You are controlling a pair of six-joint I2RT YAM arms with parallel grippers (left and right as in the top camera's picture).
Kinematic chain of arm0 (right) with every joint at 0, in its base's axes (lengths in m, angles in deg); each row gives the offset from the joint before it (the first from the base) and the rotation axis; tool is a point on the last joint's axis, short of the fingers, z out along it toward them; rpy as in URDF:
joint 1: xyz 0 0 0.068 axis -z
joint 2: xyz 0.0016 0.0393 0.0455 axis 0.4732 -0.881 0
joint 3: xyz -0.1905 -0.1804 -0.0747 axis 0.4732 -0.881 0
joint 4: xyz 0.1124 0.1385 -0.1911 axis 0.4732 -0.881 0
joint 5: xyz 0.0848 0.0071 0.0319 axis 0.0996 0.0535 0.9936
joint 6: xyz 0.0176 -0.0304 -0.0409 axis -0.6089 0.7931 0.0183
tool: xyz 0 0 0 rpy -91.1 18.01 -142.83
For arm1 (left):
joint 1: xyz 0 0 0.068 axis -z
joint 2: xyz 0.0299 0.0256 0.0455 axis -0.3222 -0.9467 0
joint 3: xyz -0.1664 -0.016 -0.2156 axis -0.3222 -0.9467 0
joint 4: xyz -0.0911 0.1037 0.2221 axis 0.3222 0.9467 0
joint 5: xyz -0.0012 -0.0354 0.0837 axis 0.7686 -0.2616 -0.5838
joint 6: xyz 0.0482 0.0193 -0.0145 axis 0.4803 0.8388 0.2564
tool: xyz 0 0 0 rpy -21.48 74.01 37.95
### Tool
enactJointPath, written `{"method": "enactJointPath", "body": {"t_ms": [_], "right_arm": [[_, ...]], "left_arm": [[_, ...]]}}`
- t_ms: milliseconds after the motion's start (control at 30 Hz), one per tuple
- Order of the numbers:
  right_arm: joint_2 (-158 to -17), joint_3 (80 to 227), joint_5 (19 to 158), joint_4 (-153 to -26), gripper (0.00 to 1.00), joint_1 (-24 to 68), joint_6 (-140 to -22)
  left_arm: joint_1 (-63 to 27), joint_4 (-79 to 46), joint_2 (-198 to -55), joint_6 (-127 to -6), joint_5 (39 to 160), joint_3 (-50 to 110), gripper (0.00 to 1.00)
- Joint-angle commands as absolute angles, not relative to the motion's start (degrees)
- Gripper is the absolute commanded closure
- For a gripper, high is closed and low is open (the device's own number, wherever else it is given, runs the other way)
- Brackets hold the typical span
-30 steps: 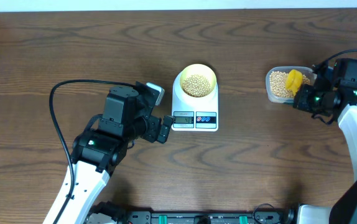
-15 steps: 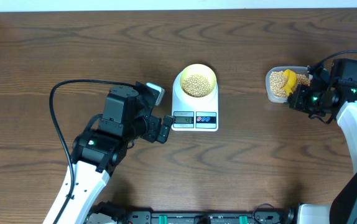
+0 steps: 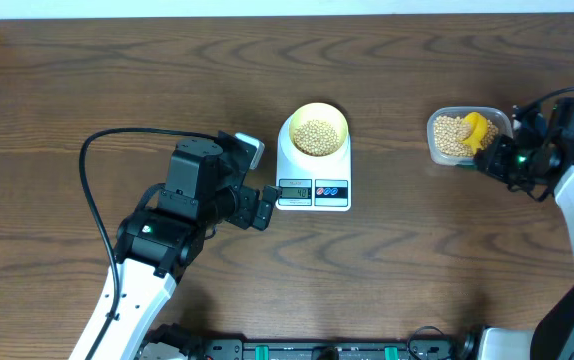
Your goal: Scoop item into bowl and weigh 50g on scale
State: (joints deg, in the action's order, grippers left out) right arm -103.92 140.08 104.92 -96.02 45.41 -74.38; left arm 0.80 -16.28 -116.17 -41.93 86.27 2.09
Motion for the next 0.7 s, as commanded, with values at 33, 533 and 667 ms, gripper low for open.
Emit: {"method": "enactJointPath", "body": {"t_ms": [33, 533, 667], "right_arm": [[-98.6, 140.2, 110.2, -96.2, 0.99, 47.6, -75.5], [-98.1, 140.1, 120.4, -98.5, 0.99, 49.7, -88.6], [-98.1, 140.1, 124.9, -96.5, 0.99, 49.8, -88.9]], "left_arm": [[0.5, -16.5, -116.2, -41.5, 85.9, 2.1, 0.02], [0.5, -16.5, -116.2, -41.5, 85.9, 2.1, 0.02], [0.5, -16.5, -116.2, -41.5, 85.9, 2.1, 0.02]]}}
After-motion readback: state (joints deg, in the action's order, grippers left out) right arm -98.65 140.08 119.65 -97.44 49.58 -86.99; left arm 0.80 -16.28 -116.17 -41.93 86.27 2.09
